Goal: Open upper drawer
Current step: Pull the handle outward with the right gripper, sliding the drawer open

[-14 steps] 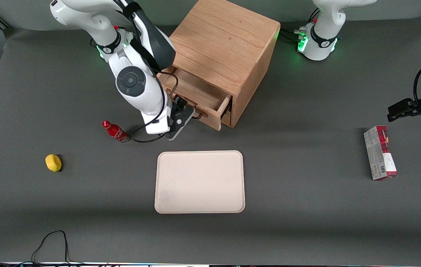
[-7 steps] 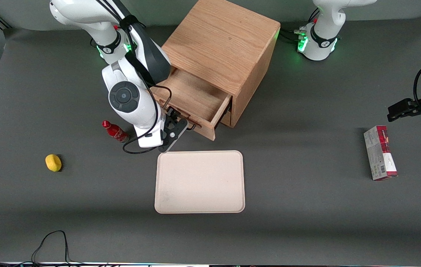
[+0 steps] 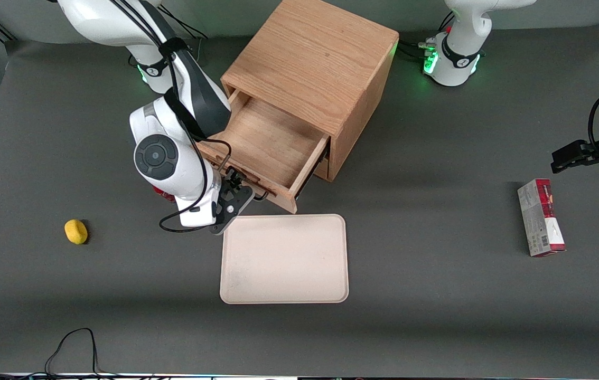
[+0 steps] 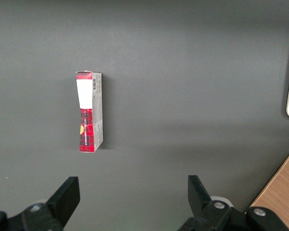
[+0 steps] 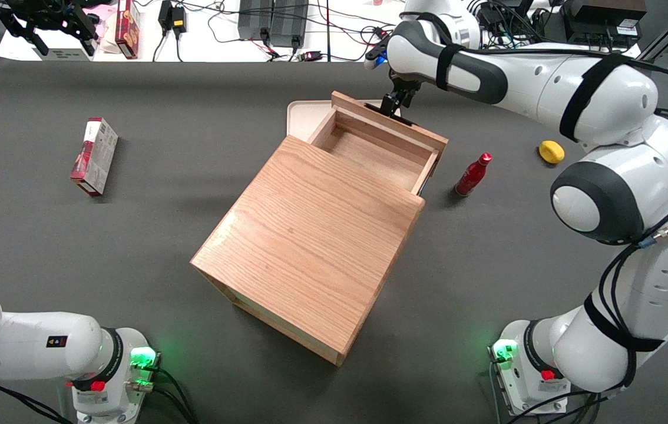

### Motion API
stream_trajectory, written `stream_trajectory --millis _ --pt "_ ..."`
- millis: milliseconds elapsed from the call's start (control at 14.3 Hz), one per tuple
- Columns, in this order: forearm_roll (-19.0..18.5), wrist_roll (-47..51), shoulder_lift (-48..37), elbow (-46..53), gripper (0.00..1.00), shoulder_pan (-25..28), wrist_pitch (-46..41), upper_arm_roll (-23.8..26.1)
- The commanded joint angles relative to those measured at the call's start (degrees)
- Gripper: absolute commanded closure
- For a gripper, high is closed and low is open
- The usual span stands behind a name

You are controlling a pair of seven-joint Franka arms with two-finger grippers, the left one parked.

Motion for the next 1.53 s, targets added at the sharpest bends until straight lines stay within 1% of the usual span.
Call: stream_trajectory --millis 0,209,628,977,1047,1256,1465 --pt "-0.21 -1.88 2.31 4.13 0.0 -1.64 -2.47 0.1" --pt "-0.04 -4.16 3.62 6.23 0.0 -2.43 -3.61 0.1" --pt "-0.04 -4.34 5.21 8.26 0.0 -4.63 -4.23 0.1" --pt "0.05 -3.91 5.12 8.61 0.0 -4.72 -4.32 0.19" --pt "0.05 -3.64 4.86 9.74 0.0 -4.72 -4.93 0.19" --pt "-0.04 -3.03 4.51 15.98 0.0 -4.89 -10.54 0.1" --pt "-0.65 2.4 2.41 20.12 0.0 -5.24 -14.85 -0.08"
